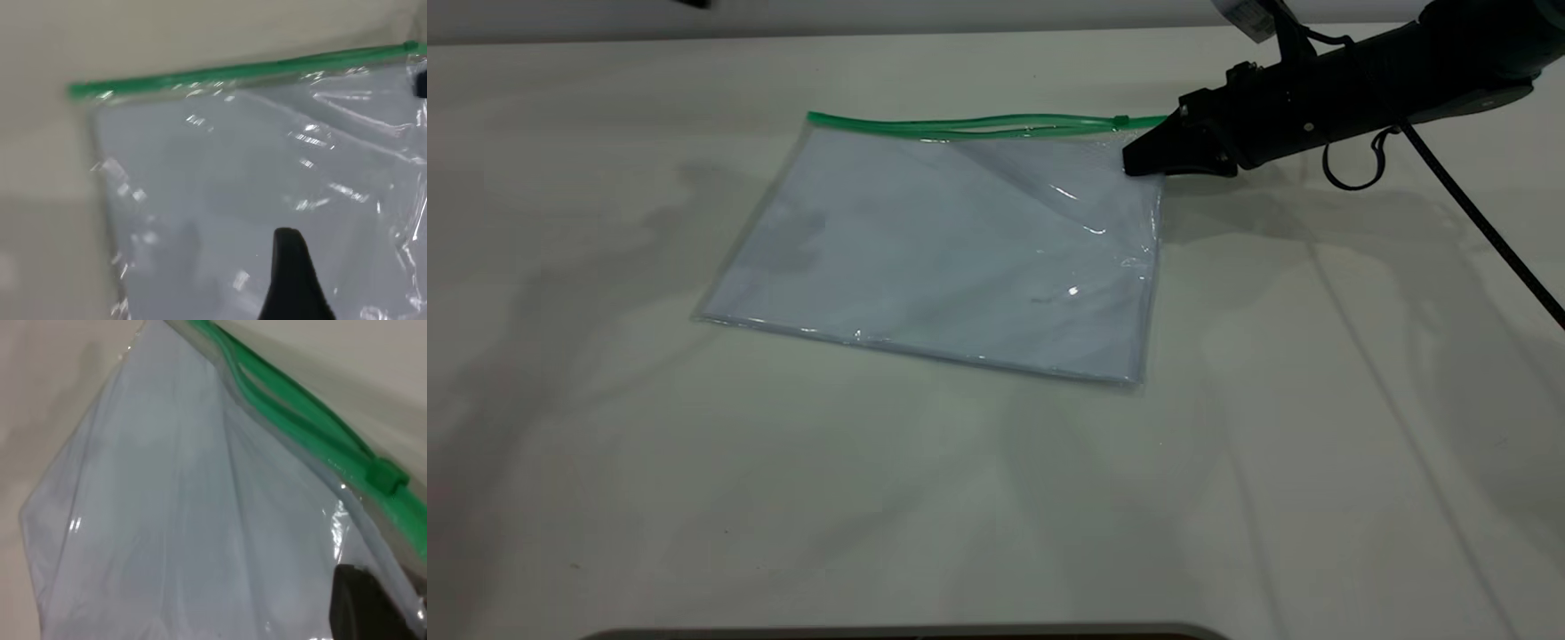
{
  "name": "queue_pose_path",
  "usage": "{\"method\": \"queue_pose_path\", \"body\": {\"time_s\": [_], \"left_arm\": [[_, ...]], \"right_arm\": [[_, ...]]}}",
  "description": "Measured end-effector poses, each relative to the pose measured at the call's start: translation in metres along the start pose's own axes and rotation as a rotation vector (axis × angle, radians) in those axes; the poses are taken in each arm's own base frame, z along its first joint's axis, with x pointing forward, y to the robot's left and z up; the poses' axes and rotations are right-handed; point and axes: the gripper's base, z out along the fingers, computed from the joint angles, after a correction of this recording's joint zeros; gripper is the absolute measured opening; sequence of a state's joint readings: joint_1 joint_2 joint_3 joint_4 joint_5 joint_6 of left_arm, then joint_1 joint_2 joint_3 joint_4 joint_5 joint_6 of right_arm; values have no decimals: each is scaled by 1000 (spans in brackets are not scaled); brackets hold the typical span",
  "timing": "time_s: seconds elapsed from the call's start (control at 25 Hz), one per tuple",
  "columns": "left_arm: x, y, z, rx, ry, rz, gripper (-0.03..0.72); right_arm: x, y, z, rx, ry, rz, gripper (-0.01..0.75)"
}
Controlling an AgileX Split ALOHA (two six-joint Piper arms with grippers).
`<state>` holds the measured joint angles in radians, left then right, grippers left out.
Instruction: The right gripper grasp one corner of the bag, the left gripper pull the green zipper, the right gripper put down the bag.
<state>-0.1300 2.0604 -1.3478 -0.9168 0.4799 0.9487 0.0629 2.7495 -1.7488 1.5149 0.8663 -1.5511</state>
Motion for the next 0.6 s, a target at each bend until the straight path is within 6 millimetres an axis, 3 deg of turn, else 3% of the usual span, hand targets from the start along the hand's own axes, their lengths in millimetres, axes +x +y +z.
{"method": "queue_pose_path", "body": {"time_s": [0.36,0.6], "left_arm": [[-32,-21,91,254,94,232,554],[-41,-32,124,351,109,363,554]], "right_arm": [[1,12,1,-109,11,-29,35],[6,25,0,-249,64,-73,35]]}}
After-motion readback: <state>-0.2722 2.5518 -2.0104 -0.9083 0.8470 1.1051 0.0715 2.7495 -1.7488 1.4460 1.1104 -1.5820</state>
